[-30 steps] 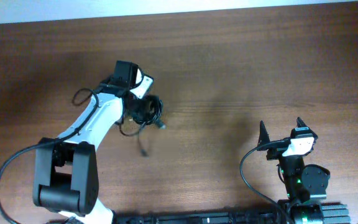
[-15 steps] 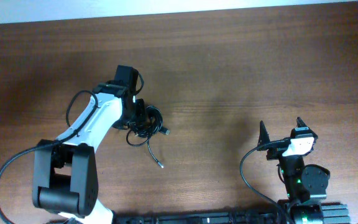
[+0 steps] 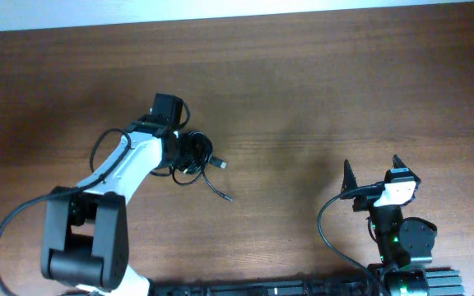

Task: Untangle cables
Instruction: 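Lift the cable bundle higher with the left gripper, letting loose ends hang, then move the right gripper toward the hanging cable below the left gripper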

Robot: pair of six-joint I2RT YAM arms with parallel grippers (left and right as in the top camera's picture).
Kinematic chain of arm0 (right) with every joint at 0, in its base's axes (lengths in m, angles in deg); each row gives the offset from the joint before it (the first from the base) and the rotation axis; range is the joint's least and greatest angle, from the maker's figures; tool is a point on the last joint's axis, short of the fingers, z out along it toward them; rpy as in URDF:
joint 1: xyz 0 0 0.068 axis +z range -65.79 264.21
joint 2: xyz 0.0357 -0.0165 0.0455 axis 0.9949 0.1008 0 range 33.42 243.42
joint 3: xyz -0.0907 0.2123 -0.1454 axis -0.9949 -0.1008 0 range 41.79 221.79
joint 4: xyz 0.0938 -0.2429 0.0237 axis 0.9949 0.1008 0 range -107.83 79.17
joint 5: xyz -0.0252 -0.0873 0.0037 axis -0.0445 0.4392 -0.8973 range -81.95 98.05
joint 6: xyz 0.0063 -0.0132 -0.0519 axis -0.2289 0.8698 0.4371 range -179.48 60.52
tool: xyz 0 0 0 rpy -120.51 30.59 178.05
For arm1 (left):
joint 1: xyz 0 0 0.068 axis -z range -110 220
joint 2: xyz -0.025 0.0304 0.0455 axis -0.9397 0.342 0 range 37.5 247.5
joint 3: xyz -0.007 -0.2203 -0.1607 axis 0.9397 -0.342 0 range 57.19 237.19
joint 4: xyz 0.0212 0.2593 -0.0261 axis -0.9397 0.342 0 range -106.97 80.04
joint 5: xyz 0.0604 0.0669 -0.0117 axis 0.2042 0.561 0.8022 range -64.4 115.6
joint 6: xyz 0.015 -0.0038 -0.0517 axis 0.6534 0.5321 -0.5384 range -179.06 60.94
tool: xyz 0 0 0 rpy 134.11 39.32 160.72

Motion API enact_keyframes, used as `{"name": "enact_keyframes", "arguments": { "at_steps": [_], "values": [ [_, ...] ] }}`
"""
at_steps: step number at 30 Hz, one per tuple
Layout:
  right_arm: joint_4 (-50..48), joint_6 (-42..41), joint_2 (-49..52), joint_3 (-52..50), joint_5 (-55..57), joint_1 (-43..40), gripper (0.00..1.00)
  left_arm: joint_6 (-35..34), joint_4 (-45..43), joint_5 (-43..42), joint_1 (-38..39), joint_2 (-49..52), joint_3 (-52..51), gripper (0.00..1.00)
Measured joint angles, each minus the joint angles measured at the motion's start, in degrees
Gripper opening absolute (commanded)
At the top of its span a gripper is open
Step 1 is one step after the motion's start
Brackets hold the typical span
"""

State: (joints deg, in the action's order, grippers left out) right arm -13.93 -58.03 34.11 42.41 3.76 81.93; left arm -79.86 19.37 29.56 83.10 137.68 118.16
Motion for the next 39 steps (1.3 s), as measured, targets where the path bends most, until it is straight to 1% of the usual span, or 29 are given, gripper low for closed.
{"name": "enact_keyframes", "arguments": {
  "at_steps": [6, 9, 11, 13, 14, 17, 19, 21, 25, 27, 28, 30, 32, 35, 39],
  "values": [
    [0.0, 0.1, 0.0, 0.0, 0.0, 0.0, 0.99, 0.0, 1.4, 3.2, 0.0, -14.9, 2.6, 0.00],
    [0.0, 0.0, 0.0, 0.0, -0.3, 0.0, 0.99, 0.0, 3.3, 3.9, 0.0, -15.7, 2.6, 0.00],
    [-0.3, -0.2, 0.0, 0.0, -2.9, 0.0, 0.99, 0.0, 3.5, 4.0, 0.0, -15.7, 2.6, 0.00],
    [-0.9, -4.7, 0.0, 0.0, -8.3, 0.0, 0.99, 0.0, 3.5, 4.0, 0.0, -15.7, 2.6, 0.00],
    [-1.7, -9.3, 0.0, 0.0, -13.4, 0.0, 0.99, 0.0, 3.5, 4.0, 0.0, -15.7, 2.6, 0.00],
    [-9.8, -27.5, 0.0, 0.0, -26.1, 0.0, 0.99, 0.0, 3.6, 4.0, 0.0, -15.7, 2.6, 0.00],
    [-12.9, -33.7, 0.0, 0.0, -29.0, 0.0, 0.99, 0.0, 3.8, 4.0, 0.0, -15.7, 2.6, 0.00],
    [-13.5, -34.9, 0.0, 0.0, -30.1, 0.0, 0.99, 0.0, 3.8, 4.0, 0.0, -15.7, 2.6, 0.00],
    [-12.8, -32.9, 1.0, 0.8, -30.8, 0.0, 0.99, 0.0, 3.8, 4.0, 0.0, -15.7, 2.6, 0.00],
    [-9.5, -31.1, 3.5, 3.2, -31.0, 0.0, 0.99, 0.0, 3.7, 4.0, 0.0, -15.7, 2.6, 0.00],
    [-6.6, -29.9, 6.3, 5.3, -31.2, 0.0, 0.98, 0.0, 3.8, 4.0, 0.0, -15.7, 2.6, 0.00],
    [-4.7, -28.7, 13.0, 9.1, -31.7, 0.0, 0.99, 0.0, 3.8, 4.0, 0.0, -15.7, 2.6, 0.00],
    [-4.6, -28.2, 19.6, 12.7, -33.5, 0.0, 0.99, 0.0, 3.8, 4.0, 0.0, -15.7, 2.6, 0.00],
    [-4.9, -28.0, 32.4, 18.8, -41.1, 0.0, 0.98, 0.0, 4.0, 4.0, 0.0, -15.7, 2.6, 0.00],
    [-9.6, -28.1, 44.3, 20.3, -48.5, 0.0, 0.99, 0.0, 4.0, 4.0, 0.0, -15.7, 2.6, 0.00]
  ]
}}
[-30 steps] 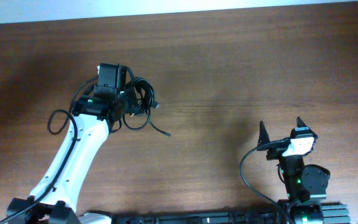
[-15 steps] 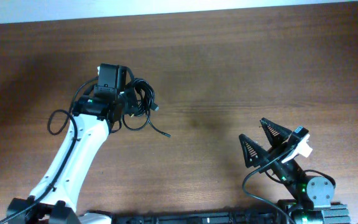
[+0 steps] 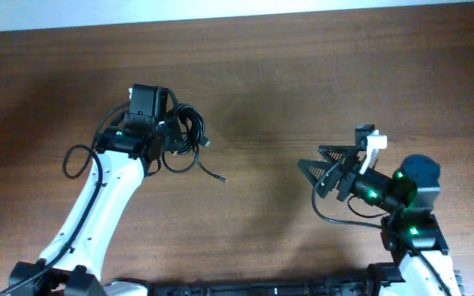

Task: Untangle cables
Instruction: 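Move the right gripper toward the hanging cable below the left gripper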

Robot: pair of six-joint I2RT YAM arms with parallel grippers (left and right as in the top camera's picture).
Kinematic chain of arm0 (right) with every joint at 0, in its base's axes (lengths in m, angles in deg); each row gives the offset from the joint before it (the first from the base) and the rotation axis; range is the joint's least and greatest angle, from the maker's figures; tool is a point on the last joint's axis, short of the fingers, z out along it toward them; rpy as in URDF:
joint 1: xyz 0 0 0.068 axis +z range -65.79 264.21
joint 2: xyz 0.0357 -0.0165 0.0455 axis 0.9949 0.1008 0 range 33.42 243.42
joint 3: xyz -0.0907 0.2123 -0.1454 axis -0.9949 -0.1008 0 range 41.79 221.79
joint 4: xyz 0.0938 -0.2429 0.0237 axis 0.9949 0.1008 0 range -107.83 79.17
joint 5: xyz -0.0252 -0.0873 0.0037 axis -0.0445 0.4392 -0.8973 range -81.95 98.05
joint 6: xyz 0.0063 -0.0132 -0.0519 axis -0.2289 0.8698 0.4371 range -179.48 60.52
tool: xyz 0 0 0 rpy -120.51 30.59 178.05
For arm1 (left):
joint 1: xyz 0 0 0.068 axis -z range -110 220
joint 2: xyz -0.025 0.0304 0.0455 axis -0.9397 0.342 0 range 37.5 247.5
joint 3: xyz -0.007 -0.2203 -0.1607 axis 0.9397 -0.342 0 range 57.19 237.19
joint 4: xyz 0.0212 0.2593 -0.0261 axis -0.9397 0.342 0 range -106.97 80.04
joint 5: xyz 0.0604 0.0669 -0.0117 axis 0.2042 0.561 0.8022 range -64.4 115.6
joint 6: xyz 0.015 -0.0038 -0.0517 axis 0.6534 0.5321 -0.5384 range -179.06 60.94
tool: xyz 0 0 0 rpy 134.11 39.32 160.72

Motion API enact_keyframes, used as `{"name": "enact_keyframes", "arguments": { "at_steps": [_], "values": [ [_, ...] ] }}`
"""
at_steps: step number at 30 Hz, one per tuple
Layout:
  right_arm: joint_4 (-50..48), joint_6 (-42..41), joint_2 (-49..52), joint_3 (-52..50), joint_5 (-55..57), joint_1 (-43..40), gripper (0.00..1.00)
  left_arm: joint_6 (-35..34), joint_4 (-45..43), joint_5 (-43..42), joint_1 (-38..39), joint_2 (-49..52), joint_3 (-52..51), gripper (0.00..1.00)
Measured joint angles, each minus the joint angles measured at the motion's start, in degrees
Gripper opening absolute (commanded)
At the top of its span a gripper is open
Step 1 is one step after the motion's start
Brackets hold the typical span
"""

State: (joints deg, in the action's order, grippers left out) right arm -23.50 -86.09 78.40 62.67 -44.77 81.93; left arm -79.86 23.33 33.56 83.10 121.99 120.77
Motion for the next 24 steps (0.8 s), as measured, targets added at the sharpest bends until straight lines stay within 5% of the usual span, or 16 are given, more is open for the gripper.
{"name": "enact_keyframes", "arguments": {
  "at_steps": [7, 14, 24],
  "values": [
    [-6.2, -17.0, 13.6, 0.2, -2.8, 1.0, 0.99, 0.0, 0.0, -3.5, 0.0, 0.0, 0.0, 0.00],
    [-17.9, -16.3, 20.7, 0.6, 8.7, 24.3, 0.99, -0.1, 0.1, -6.0, 0.0, 0.0, 0.0, 0.00],
    [-18.5, -16.2, 21.1, 0.6, 25.0, 32.4, 0.93, -0.1, 0.2, -6.1, 0.0, 0.0, 0.0, 0.00]
  ]
}}
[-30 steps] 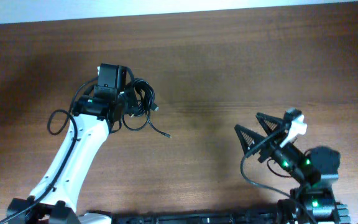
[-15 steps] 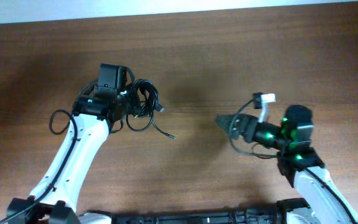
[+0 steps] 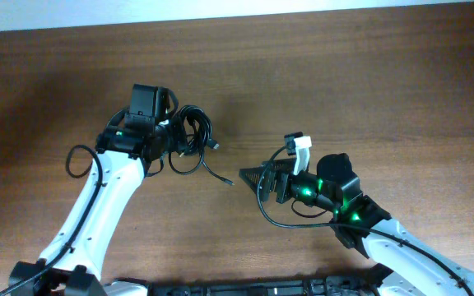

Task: Untangle cables
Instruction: 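Move the right gripper toward the hanging cable below the left gripper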

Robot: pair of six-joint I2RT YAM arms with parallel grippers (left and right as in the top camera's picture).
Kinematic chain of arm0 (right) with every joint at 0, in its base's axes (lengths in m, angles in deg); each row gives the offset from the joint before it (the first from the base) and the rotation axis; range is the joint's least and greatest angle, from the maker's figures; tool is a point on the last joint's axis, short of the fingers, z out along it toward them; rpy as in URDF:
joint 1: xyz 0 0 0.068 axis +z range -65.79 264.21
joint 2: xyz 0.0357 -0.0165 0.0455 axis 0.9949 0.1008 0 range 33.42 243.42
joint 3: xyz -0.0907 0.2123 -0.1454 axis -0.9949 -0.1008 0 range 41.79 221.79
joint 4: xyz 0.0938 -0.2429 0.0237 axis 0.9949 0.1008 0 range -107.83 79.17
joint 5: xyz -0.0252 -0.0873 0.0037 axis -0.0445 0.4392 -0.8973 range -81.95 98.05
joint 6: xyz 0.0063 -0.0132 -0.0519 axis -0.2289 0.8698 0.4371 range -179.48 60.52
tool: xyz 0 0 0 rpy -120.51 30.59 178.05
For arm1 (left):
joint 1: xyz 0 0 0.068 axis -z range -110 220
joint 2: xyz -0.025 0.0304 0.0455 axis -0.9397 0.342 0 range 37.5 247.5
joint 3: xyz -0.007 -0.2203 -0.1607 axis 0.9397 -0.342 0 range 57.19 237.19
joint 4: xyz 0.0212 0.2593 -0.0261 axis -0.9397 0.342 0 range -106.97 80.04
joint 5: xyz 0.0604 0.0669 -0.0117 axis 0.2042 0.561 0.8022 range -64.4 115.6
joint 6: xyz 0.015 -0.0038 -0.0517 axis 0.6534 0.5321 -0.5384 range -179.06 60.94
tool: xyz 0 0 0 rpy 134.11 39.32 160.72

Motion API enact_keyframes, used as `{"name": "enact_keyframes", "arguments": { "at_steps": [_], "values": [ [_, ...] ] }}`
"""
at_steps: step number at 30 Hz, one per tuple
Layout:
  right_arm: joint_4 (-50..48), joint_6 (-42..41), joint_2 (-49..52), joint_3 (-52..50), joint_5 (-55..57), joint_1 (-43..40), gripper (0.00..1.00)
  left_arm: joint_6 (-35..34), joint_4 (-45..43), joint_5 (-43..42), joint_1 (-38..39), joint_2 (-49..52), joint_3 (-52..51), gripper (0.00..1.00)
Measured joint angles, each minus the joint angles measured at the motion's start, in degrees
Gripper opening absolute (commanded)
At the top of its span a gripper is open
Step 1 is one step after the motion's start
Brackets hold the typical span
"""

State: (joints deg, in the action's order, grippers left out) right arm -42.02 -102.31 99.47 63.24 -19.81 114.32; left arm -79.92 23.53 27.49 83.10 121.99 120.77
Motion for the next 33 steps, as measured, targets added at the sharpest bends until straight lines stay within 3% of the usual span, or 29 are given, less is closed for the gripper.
{"name": "enact_keyframes", "arguments": {
  "at_steps": [7, 12, 17, 19, 23, 25, 30, 32, 33],
  "values": [
    [-0.1, 0.2, 5.4, 0.0, 2.6, 0.0, 0.86, 0.0, 0.0, 0.0, 0.0, 0.0, 0.0, 0.00],
    [-9.0, 0.0, 7.3, 0.1, 2.2, 2.3, 0.79, 0.0, 0.0, 0.0, 0.0, 0.0, 0.0, 0.00],
    [-16.3, -0.1, 7.3, 0.1, 8.1, 6.6, 0.80, 0.0, 0.0, 0.0, 0.0, 0.0, 0.0, 0.00],
    [-16.9, -0.1, 7.5, 0.3, 11.7, 8.5, 0.87, 0.0, 0.0, 0.0, 0.0, 0.0, 0.0, 0.00],
    [-16.9, 0.0, 13.2, 5.5, 13.6, 9.0, 0.86, 0.0, -0.2, -0.4, 0.0, 0.0, 0.0, 0.00],
    [-17.0, 0.0, 16.8, 9.3, 13.0, 9.8, 0.78, 0.0, -0.2, -0.4, 0.0, 0.0, 0.0, 0.00],
    [-17.0, 0.0, 21.4, 11.8, 12.3, 15.8, 0.44, 0.0, -0.2, -2.1, 0.0, 0.0, 0.0, 0.00],
    [-16.9, 0.2, 22.5, 11.8, 12.6, 16.1, 0.19, 0.0, -0.2, -2.4, 0.0, 0.0, 0.0, 0.00],
    [-17.0, 0.0, 22.7, 11.8, 12.7, 16.0, 0.11, 0.0, -0.2, -2.6, 0.0, 0.0, 0.0, 0.00]
  ]
}}
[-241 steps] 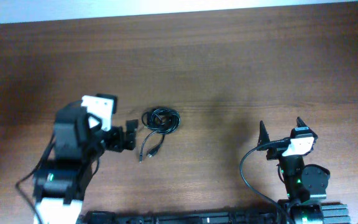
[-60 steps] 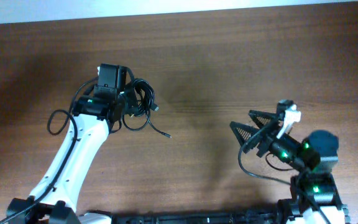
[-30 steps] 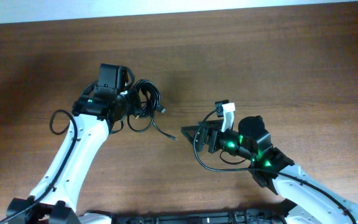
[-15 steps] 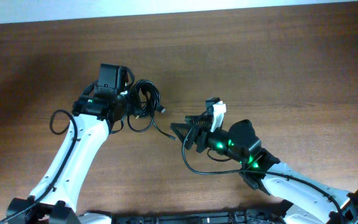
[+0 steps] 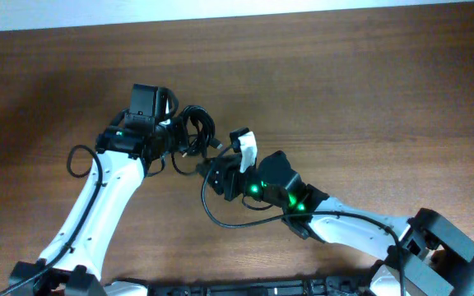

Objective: Untangle cables

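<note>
A black cable bundle (image 5: 196, 129) of tangled loops sits at the middle left of the wooden table (image 5: 369, 90), a small plug end (image 5: 217, 145) sticking out to its right. My left gripper (image 5: 174, 138) is shut on the bundle's left side. The right gripper (image 5: 206, 169) reaches in from the right, just below the bundle where a loose strand hangs down. Its fingers merge with the dark cable, so their spacing is unclear.
The right arm's own black lead (image 5: 220, 215) loops under its wrist. The left arm's lead (image 5: 79, 160) curls at the left. The white back wall edge (image 5: 237, 8) runs along the top.
My right gripper has moved further left, from mid-table with a gap to the loose strand to right under the bundle. The left gripper and bundle have stayed in place.
First the left gripper held the bundle low on the table while the right arm was folded at the bottom right, gripper open. Then the left held the bundle further up and the right arm was reaching leftward, closer at each moment, now at the bundle.
</note>
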Robot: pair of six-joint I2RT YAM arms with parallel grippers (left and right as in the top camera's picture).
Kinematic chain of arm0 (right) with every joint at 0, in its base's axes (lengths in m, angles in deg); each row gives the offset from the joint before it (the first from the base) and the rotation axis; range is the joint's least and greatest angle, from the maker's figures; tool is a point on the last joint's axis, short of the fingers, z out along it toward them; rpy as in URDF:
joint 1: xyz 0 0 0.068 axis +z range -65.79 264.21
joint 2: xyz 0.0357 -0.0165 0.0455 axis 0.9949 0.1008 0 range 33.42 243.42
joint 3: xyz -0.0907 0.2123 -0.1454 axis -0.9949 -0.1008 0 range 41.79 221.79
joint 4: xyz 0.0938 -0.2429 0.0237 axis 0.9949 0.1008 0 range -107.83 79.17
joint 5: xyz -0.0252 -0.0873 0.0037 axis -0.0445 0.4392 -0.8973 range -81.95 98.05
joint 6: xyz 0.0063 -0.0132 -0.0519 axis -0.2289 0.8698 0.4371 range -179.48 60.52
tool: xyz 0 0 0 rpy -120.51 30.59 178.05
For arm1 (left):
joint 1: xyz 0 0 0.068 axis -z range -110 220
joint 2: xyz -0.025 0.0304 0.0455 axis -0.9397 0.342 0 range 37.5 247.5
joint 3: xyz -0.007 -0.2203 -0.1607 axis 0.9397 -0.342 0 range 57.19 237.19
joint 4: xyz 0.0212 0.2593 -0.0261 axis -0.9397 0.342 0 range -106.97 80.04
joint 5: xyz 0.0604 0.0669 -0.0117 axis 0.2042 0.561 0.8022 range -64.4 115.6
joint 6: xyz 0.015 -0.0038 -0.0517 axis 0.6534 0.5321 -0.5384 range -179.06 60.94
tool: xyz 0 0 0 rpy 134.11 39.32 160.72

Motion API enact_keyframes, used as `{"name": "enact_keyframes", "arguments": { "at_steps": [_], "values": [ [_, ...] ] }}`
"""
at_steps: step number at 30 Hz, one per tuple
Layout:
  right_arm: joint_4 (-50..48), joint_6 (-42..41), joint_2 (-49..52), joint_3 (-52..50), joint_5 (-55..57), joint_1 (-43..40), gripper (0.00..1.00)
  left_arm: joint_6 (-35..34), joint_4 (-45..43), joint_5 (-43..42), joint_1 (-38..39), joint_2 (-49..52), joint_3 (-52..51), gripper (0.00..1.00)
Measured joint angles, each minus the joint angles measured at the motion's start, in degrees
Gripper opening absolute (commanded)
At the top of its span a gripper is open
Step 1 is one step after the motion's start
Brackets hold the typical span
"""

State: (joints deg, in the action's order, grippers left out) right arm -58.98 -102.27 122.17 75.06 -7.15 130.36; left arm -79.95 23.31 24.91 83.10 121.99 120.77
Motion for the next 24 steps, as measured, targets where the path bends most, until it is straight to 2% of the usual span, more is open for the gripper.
{"name": "enact_keyframes", "arguments": {
  "at_steps": [1, 6, 8, 10, 15, 17, 24],
  "values": [
    [-0.1, -0.1, 0.0, 0.0, 0.2, 0.0, 0.04, 0.0, 0.0, 0.0, 0.0, 0.0, 0.0, 0.00],
    [-2.6, -6.3, 0.2, 0.1, -0.7, -0.7, 0.04, 0.0, 0.0, -0.2, 0.0, 0.0, 0.0, 0.00],
    [-6.9, -8.4, 0.3, 0.1, -4.3, -3.3, 0.04, 0.3, -0.2, -0.4, 0.0, 0.0, 0.0, 0.00],
    [-7.3, -11.8, 0.3, 0.2, -7.2, -7.2, 0.04, 0.3, -0.5, -0.4, 0.0, 0.0, 0.0, 0.00],
    [-9.5, -14.5, 0.4, 0.2, -9.4, -9.4, 0.04, 0.3, -0.5, -3.5, 0.0, 0.0, 0.0, 0.00],
    [-15.5, -14.7, 0.6, 0.2, -13.1, -11.3, 0.04, 1.0, -0.5, -3.5, 0.0, 0.0, 0.0, 0.00],
    [-16.7, -15.5, 1.0, 0.2, -35.0, -28.7, 0.06, 1.8, -1.0, -1.9, 1.1, -0.1, 0.3, 0.00]
  ]
}}
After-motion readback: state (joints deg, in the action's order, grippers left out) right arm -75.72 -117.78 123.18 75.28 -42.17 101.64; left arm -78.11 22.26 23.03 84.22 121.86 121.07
